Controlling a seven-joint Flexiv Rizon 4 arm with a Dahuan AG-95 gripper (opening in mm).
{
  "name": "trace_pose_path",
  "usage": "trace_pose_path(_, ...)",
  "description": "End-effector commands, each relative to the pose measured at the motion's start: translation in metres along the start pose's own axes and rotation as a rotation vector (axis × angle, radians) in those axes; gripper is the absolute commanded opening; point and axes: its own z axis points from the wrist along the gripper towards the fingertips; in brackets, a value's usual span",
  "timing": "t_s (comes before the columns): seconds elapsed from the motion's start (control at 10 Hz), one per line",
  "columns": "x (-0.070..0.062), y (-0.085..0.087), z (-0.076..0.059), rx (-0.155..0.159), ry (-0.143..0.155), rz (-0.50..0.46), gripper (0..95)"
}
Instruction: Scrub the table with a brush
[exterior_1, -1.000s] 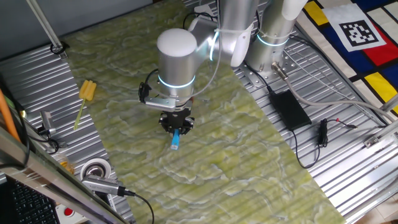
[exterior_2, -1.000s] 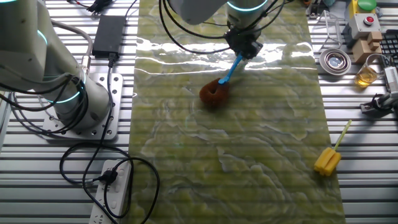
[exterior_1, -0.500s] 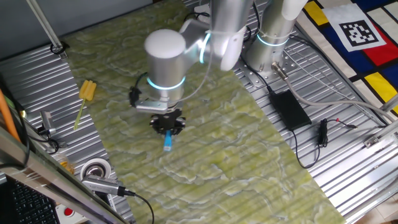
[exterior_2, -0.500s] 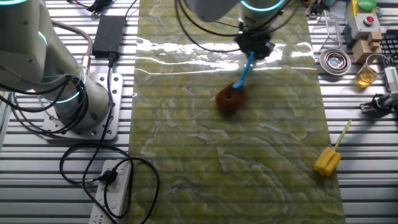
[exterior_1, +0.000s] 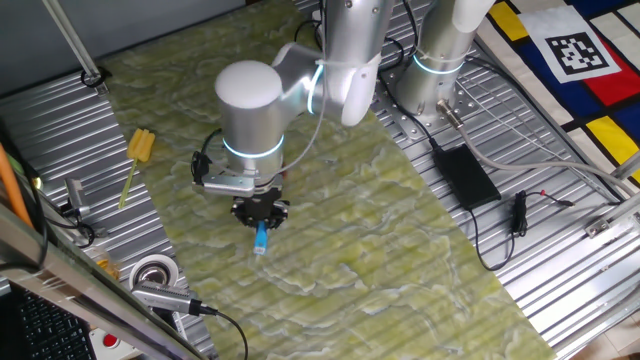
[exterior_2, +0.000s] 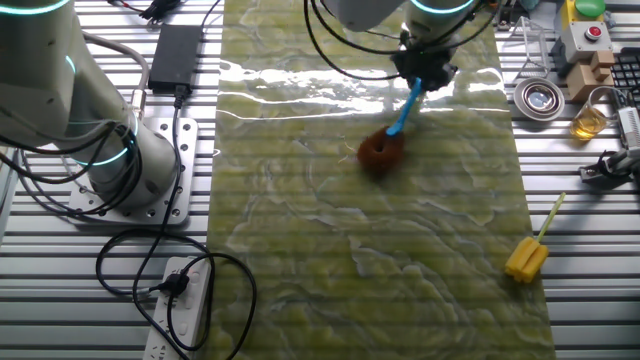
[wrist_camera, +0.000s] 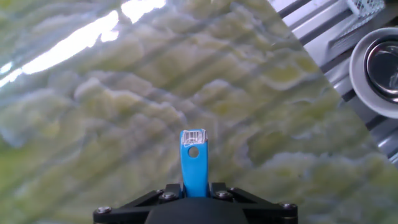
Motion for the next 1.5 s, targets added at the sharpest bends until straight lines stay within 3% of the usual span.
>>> trace_pose_path(0.1, -0.008, 0.015, 0.001, 0.002, 0.006, 0.103, 0.0)
trace_pose_path(0.3, 0.003, 0.033, -0.005, 0.003, 0.009, 0.150, 0.0)
trace_pose_path(0.5, 0.027, 0.044, -0.006, 0.004, 0.000, 0.136, 0.0)
trace_pose_path(0.7, 0.047, 0.042, -0.007, 0.008, -0.007, 0.082, 0.0)
trace_pose_path(0.9, 0.059, 0.028, -0.010, 0.016, -0.012, 0.014, 0.0)
trace_pose_path(1.1, 0.057, 0.011, -0.006, 0.025, -0.019, -0.028, 0.0)
trace_pose_path(1.4, 0.040, -0.002, -0.006, 0.016, -0.022, 0.001, 0.0)
trace_pose_path(1.5, 0.034, -0.001, -0.005, 0.006, -0.036, 0.029, 0.0)
